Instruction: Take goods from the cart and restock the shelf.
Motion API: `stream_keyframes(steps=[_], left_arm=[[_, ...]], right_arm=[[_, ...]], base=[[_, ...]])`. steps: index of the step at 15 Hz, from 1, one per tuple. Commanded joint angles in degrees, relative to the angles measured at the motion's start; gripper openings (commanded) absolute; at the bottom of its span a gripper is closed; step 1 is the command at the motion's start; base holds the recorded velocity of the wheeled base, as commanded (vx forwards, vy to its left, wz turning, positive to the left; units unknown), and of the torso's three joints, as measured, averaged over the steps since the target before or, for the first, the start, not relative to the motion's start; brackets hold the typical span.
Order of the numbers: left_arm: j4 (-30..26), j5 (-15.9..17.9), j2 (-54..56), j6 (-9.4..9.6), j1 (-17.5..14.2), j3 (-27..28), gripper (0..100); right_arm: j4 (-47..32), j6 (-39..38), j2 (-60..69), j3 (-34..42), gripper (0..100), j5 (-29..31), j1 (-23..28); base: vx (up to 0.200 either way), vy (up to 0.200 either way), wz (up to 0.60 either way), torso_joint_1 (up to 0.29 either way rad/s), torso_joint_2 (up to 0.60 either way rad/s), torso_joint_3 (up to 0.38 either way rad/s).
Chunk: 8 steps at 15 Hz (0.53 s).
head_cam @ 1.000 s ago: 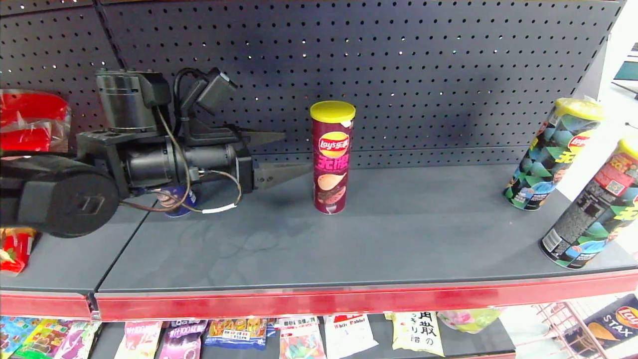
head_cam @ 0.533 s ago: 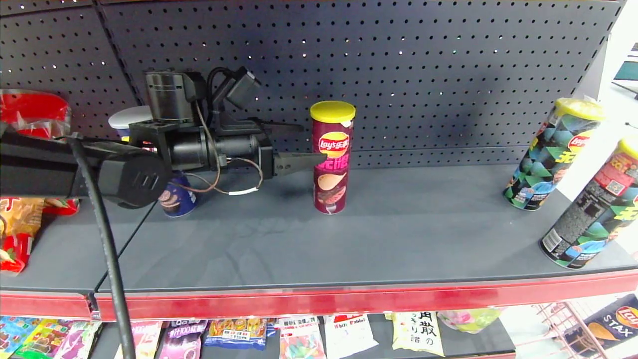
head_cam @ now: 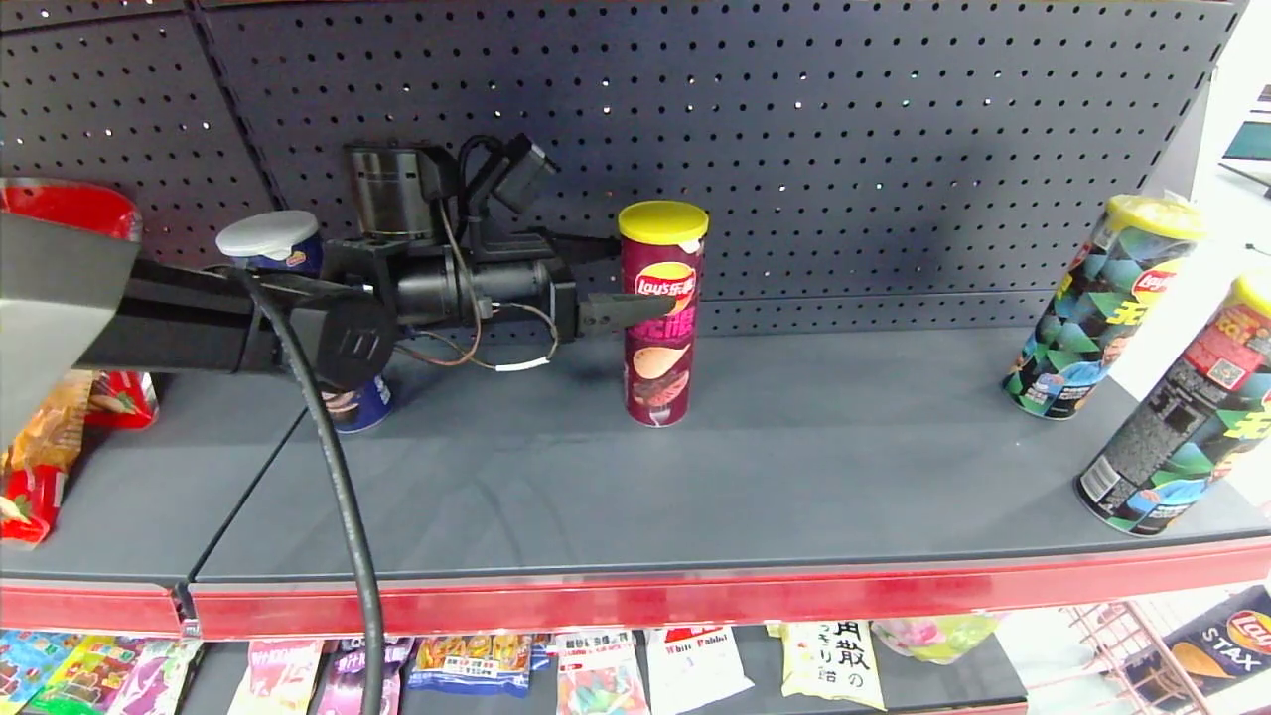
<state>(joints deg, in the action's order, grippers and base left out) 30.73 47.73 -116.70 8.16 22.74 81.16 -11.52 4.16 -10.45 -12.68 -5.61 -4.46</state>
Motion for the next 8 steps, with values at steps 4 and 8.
stream_keyframes(steps=[4, 8], left_arm=[[-0.1, 0.0, -4.1, 0.02, 2.0, 3.6, 100], [0.0, 0.0, -5.7, -0.07, 2.1, 5.6, 100]], right_arm=[[0.0, 0.0, 0.0, 0.0, 0, 0.1, 0.0], [0.0, -0.9, 0.0, 0.0, 0, 0.2, 0.0]], base=[[0.000, 0.000, 0.00, 0.000, 0.00, 0.000], [0.000, 0.000, 0.00, 0.000, 0.00, 0.000]])
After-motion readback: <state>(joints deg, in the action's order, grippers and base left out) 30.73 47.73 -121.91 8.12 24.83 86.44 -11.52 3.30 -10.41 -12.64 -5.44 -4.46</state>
